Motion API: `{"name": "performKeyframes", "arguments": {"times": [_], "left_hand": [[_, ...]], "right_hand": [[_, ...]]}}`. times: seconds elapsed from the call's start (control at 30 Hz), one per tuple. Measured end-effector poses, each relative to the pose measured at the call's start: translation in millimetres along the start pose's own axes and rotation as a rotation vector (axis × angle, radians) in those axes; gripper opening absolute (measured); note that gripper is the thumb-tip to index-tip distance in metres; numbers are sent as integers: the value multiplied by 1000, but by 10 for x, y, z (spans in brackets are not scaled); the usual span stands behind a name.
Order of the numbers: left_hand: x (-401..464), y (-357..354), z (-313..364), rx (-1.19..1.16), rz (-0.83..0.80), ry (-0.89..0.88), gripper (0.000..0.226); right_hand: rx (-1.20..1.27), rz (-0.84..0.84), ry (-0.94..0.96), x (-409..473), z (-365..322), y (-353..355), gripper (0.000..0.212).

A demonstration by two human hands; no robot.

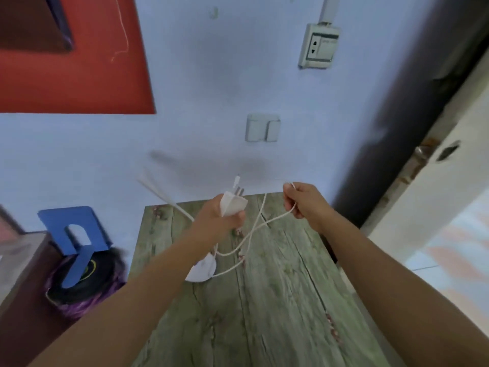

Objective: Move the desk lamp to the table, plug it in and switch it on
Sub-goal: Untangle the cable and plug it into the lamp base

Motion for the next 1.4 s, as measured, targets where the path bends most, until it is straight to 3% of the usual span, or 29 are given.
{"name": "performKeyframes", "arguments": {"times": [0.2,0.27,0.37,0.5,0.67,0.83,0.97,1.1,1.2,1.3,1.4], "left_hand": [[279,-293,-166,-245,-24,83,6],[343,-363,-279,-282,-15,150,8],[459,-517,-414,-377,-26,244,27],[581,-668,-441,-468,-17,285,30],[715,-823,-405,-270,-83,220,25],[795,-886,-469,-174,-86,202,34],[814,-1017,-465,-114,-61,162,23],[860,-978,-494,-168,21,201,13],[915,-743,-416,-168,149,190,11],[1002,-394,-174,-32,306,94,17],[1072,-54,121,42,447,-29,17]], "right_hand": [[-36,198,-253,170,749,720,26],[-49,174,-298,184,866,706,22],[-89,111,-277,255,860,529,39],[-227,-39,-128,291,544,162,25],[-121,-199,-135,327,350,-61,53],[-94,-178,-224,465,467,46,65],[-56,-219,-272,553,591,73,38],[59,-194,-317,655,708,218,49],[210,-162,-360,744,786,387,32],[386,-95,-417,865,924,631,30],[262,-39,-389,976,1039,809,29]]}}
Point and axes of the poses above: each hand's wrist, its own x-axis towards the middle knuckle, its own y-axis out of the back of the hand, z = x × y, the point moved 10 cm from there along x, towards the middle knuckle, and after that the axes turned 1 degree about -y, right-handed, at the moved point
